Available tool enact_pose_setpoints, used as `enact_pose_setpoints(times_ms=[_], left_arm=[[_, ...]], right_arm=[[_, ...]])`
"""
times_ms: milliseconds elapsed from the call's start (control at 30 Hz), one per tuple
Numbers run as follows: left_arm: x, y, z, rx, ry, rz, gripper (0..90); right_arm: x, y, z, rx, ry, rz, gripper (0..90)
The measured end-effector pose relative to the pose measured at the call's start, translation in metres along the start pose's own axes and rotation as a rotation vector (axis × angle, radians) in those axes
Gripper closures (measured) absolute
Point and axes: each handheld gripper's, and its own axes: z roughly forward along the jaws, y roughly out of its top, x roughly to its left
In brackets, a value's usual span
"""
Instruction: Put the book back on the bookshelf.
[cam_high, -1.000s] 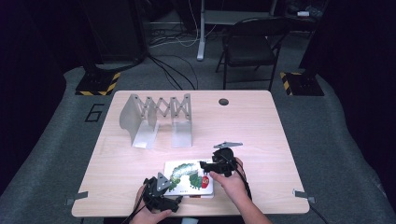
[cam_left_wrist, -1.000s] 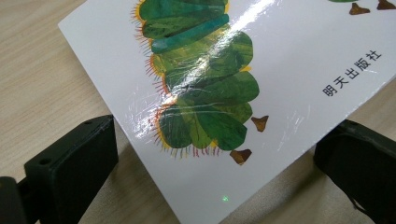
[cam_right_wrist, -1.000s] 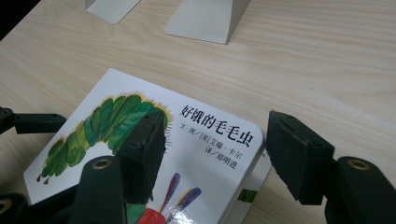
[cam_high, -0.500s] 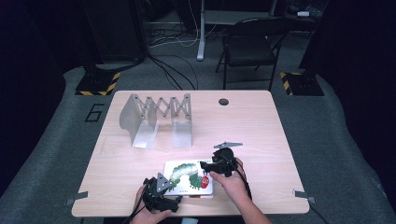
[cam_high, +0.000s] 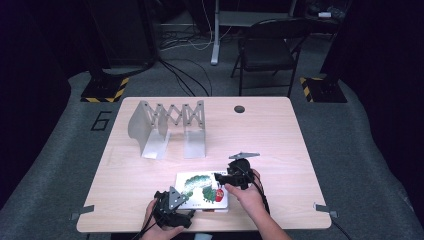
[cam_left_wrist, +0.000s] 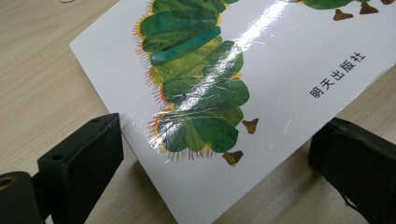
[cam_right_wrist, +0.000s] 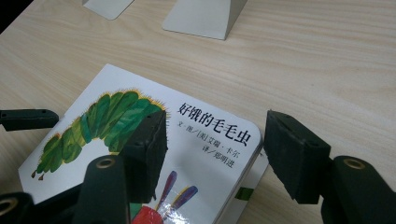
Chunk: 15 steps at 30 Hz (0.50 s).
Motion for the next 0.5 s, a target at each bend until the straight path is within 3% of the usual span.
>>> enact_pose_setpoints(times_ms=[400,500], left_arm=[[-0.0043,-0.0004,-0.0026,-0.019,0.016,0.044,6.1],[-0.0067,-0.0012,-0.0028,-0.034,0.038,0.053,6.7]], right_arm=[[-0.0012,-0.0009,0.0016,0.007,0.001,0.000,39.8],[-0.0022,-0.0012,0.0023,0.012,-0.001,-0.007,39.8]])
